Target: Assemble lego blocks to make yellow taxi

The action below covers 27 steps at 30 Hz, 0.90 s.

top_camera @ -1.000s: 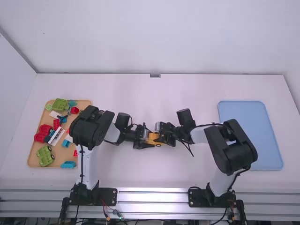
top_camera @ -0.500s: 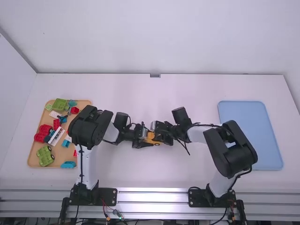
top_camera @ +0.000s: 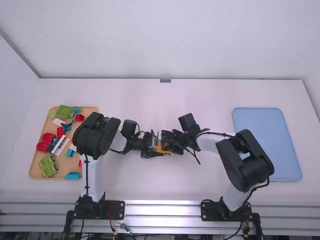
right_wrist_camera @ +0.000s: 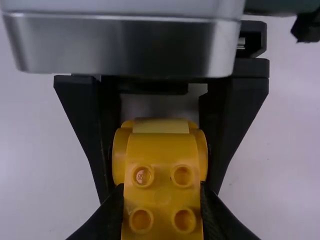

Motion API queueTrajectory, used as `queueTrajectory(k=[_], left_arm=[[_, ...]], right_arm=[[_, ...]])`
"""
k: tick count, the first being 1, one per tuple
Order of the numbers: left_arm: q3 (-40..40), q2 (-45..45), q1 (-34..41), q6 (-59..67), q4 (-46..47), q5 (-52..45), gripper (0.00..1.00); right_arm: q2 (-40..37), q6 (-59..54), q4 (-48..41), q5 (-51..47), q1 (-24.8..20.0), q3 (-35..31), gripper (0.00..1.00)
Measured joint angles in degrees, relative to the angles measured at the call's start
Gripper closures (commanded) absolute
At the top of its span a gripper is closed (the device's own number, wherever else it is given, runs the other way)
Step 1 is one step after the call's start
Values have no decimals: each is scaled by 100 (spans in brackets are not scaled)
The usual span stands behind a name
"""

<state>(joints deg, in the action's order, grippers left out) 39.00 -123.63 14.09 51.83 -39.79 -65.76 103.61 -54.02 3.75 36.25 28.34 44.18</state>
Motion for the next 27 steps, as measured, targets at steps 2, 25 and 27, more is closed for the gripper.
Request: queueTrajectory(k=[2, 25, 27], left_arm=[[0, 0, 0, -4, -2, 0, 67], [0, 0, 114, -13, 4, 4, 68], [0, -2, 114, -13, 2, 4, 68]], right_arm=[[-9, 26, 90, 2, 0, -46, 100], [260, 155, 278, 323, -79, -103, 58], [267, 133, 330, 417, -144, -103, 58]])
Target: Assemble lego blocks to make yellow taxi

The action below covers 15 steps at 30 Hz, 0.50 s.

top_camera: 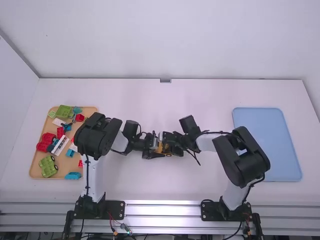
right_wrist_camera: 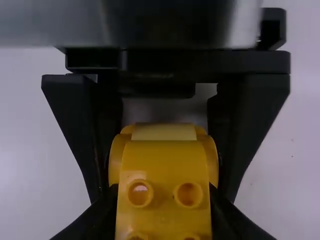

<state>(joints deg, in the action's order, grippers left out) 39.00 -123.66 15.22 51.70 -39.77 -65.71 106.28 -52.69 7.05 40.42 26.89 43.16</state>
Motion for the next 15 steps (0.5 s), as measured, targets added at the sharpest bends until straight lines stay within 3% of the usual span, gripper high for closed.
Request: queueTrajectory(k=[4, 6, 7, 9, 13, 15], left_arm=[[0, 2, 0, 0, -7, 4, 68], [0, 2, 0, -2, -9, 4, 67], [0, 2, 0, -2, -4, 0, 66], [0, 2, 0, -2, -4, 0, 65], [0, 2, 0, 0, -2, 2, 61], [0, 2, 0, 0, 0, 0, 52]], right_arm=[[0, -9, 92, 188, -101, -4, 56], [0, -20, 181, 409, -170, -7, 44], [-2, -17, 258, 520, -214, -7, 11], [-44, -26, 308, 699, -299, -7, 1], [-299, -13, 168, 1071, -575, -7, 1], [-424, -9, 63, 1217, -726, -7, 1]])
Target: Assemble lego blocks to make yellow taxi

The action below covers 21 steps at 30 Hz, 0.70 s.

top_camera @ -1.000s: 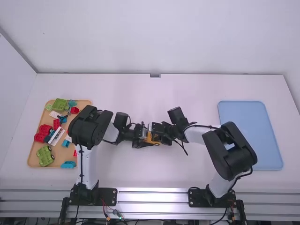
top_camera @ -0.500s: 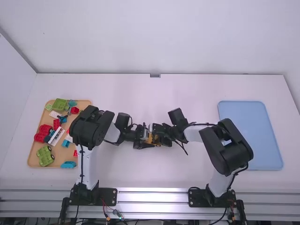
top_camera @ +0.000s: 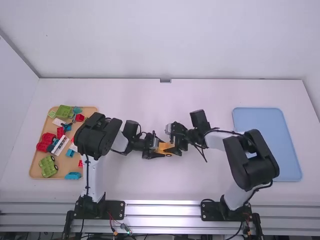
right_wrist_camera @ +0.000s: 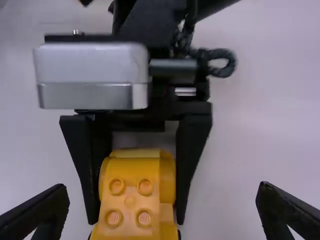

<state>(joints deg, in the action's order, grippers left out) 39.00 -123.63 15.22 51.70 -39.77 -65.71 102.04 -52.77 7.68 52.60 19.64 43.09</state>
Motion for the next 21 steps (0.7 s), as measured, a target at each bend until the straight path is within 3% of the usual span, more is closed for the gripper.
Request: queueTrajectory(k=[3, 4, 6, 10, 14, 17, 21], left_arm=[[0, 0, 0, 11, -2, 2, 28], [0, 0, -2, -24, 0, 20, 12], [0, 0, -2, -177, -42, 87, 2], [35, 68, 0, -431, 105, 131, 1], [-31, 433, 0, -627, 542, 470, 1], [-146, 1143, -4, -713, 1451, 927, 1], [-162, 2253, -87, -411, 2828, 1204, 1]], right_arm=[[-103, -39, -262, 210, -251, 0, 1], [-107, -90, -363, 284, -382, -2, 1], [-107, -197, -444, 367, -562, -79, 1], [-107, -361, -70, 424, -684, -483, 1], [-107, -68, 946, 308, -643, -1043, 1], [-4, 476, 1919, 48, -498, -1325, 1], [319, 796, 2146, -142, -247, -1303, 1]])
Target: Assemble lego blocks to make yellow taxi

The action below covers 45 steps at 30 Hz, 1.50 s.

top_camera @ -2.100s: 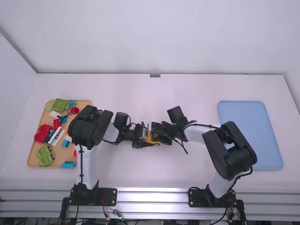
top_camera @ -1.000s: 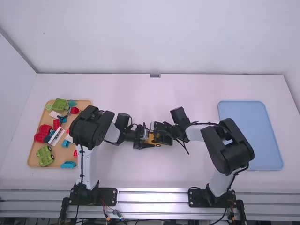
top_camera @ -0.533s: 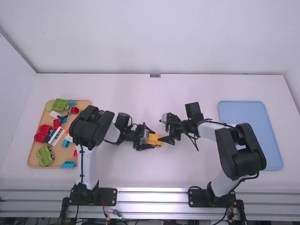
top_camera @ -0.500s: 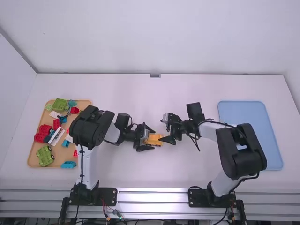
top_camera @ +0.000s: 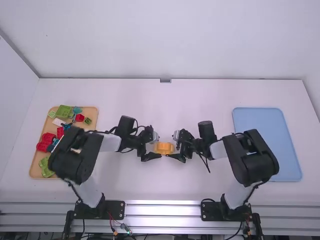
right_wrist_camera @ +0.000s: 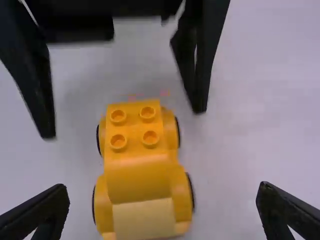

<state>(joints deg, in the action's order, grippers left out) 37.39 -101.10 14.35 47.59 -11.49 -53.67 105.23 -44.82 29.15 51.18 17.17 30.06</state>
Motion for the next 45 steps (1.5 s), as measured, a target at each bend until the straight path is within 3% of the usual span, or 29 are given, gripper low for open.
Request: queueTrajectory(k=[6, 13, 15, 17, 19, 26, 29, 34, 37, 42, 43, 45], left_arm=[[0, 1864, -503, -125, 1182, 511, 1], [0, 3193, -1268, -994, 1392, 796, 1], [0, 3373, -1366, -1237, 1401, 841, 1], [0, 3576, -1458, -1657, 1377, 925, 1], [0, 3661, -1462, -1971, 1362, 1032, 1], [0, 3764, -1462, -3322, 1141, 1657, 1], [0, 3764, -1462, -3768, 955, 1945, 1], [0, 3764, -1462, -4072, 682, 2186, 1], [0, 3764, -1462, -4194, 592, 2496, 1], [0, 3764, -1462, -4771, 321, 3569, 1], [0, 3764, -1462, -4795, 297, 3648, 1], [0, 3757, -1460, -4968, 170, 4072, 1]], right_arm=[[542, 92, -330, -116, 389, 476, 1], [551, 125, -367, -555, 909, 796, 2], [551, 216, -380, -767, 1012, 831, 9], [551, 302, -389, -1023, 1134, 850, 25], [551, 350, -398, -1158, 1196, 850, 34], [551, 588, -400, -1519, 1314, 874, 41], [393, 632, -1071, -1617, 1231, 1034, 46], [-463, 487, -2966, -2142, 728, 1290, 51], [-977, 402, -3630, -2559, 323, 1484, 52], [-1878, 455, -3917, -3359, -1073, 1674, 53], [-1888, 466, -3912, -3368, -1117, 1674, 53], [-1952, 651, -3777, -3532, -2048, 1676, 52]])
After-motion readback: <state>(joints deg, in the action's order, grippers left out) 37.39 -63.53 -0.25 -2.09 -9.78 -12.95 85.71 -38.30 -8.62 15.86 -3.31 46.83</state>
